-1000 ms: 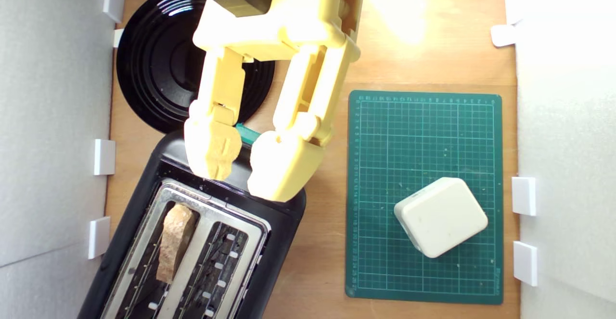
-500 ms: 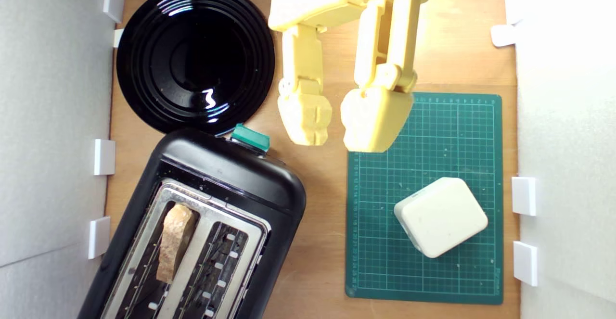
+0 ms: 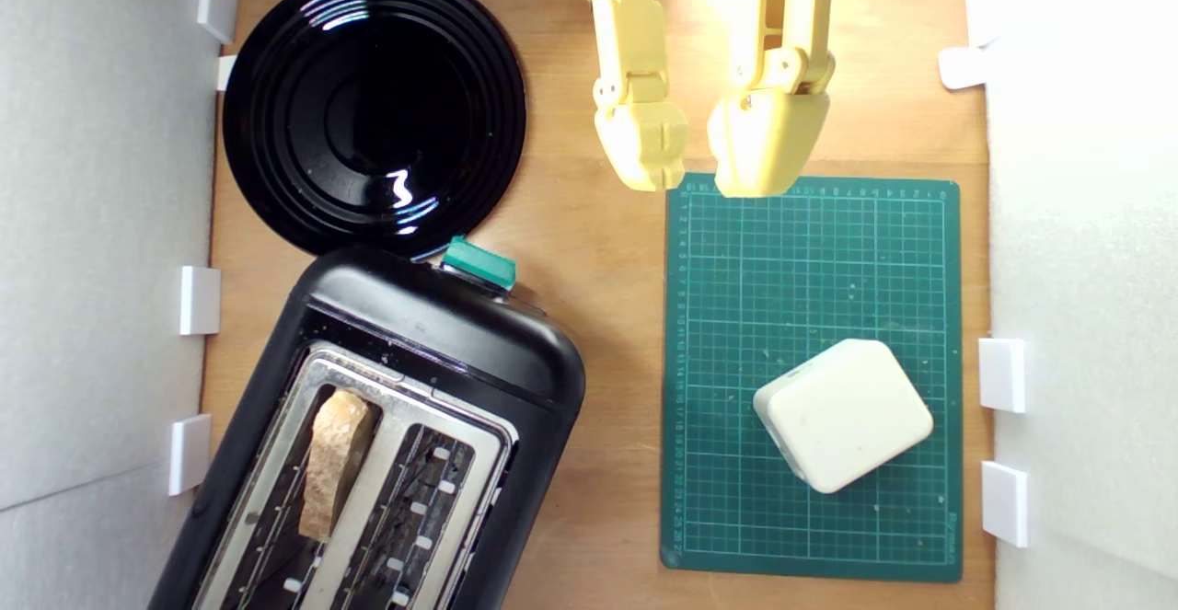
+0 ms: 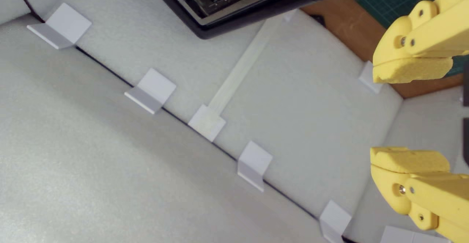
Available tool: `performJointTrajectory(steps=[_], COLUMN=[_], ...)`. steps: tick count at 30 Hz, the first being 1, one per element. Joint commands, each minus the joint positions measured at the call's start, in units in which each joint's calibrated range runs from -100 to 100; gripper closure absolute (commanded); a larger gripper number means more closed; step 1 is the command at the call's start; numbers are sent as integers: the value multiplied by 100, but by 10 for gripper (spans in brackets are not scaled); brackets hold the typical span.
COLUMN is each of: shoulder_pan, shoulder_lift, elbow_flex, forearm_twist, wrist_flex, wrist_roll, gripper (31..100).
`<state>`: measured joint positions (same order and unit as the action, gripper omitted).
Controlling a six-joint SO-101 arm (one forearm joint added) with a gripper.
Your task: Pick bread and place in toaster
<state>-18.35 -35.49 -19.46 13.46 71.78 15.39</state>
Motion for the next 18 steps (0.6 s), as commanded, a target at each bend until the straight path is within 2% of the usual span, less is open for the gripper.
performJointTrajectory(steps=[1,5,11,18], shoulder_pan=[-147,-179,-179,-397], shoulder_lift=[-128,-461,-1102,-1867], elbow_flex=[17,607,1815,3149], forearm_twist=[59,50,-31,-41], wrist_flex=[245,237,211,177], wrist_roll=[-20,-20,-4,22], gripper=[629,665,665,666])
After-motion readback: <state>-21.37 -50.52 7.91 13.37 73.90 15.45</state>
